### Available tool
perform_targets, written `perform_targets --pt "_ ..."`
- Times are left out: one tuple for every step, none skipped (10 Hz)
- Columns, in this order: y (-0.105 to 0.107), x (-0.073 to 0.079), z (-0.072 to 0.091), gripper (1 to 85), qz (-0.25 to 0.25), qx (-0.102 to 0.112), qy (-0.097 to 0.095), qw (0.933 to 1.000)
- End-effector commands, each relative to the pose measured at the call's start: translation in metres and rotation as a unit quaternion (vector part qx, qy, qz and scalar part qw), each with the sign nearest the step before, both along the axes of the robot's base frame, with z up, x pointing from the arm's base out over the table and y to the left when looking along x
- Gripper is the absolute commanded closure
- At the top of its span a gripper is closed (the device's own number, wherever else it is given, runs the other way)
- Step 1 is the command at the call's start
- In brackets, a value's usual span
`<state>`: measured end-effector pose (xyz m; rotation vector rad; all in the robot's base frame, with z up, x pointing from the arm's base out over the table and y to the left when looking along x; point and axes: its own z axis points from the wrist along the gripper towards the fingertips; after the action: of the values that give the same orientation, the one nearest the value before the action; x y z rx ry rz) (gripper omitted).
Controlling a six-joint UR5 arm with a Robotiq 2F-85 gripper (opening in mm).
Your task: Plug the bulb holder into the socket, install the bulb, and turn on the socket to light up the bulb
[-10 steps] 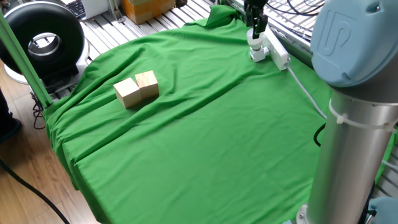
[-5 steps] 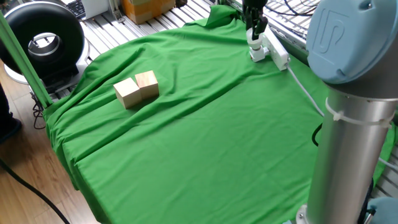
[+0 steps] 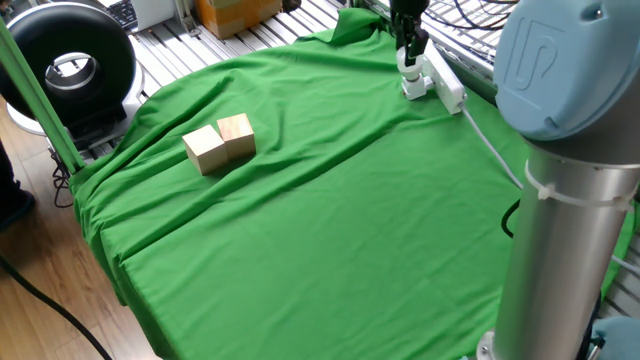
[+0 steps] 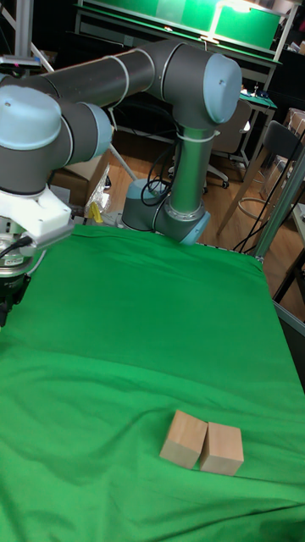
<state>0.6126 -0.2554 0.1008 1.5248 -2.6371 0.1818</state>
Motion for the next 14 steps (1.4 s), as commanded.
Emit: perform_targets --pt "0.001 0.004 0.002 84.7 -0.057 0.003 -0.02 0.9981" --pt "0.003 0.005 0.002 84.7 -0.079 0.008 -0.024 0.9966" --pt "0.007 0.005 0.002 84.7 -0.097 0.018 -0.023 0.9949" --pt "0.007 0.007 0.003 84.7 -0.118 0.025 -0.024 0.9924" --pt "0.006 0.007 0.005 84.7 -0.138 0.03 -0.021 0.9897" --pt "0.005 0.009 0.006 84.7 -0.161 0.035 -0.022 0.9861" --pt "0.003 0.01 0.008 84.7 -0.187 0.036 -0.026 0.9813" --pt "0.001 0.01 0.009 84.7 -0.219 0.034 -0.028 0.9748" --pt "0.0 0.01 0.009 84.7 -0.238 0.032 -0.029 0.9703" --pt "-0.001 0.011 0.009 84.7 -0.255 0.031 -0.031 0.9659" --pt "-0.001 0.012 0.009 84.7 -0.273 0.03 -0.035 0.9608" --pt "-0.003 0.013 0.008 84.7 -0.294 0.027 -0.038 0.9548" --pt "-0.004 0.014 0.007 84.7 -0.314 0.023 -0.041 0.9483" --pt "-0.004 0.015 0.006 84.7 -0.336 0.023 -0.043 0.9408"
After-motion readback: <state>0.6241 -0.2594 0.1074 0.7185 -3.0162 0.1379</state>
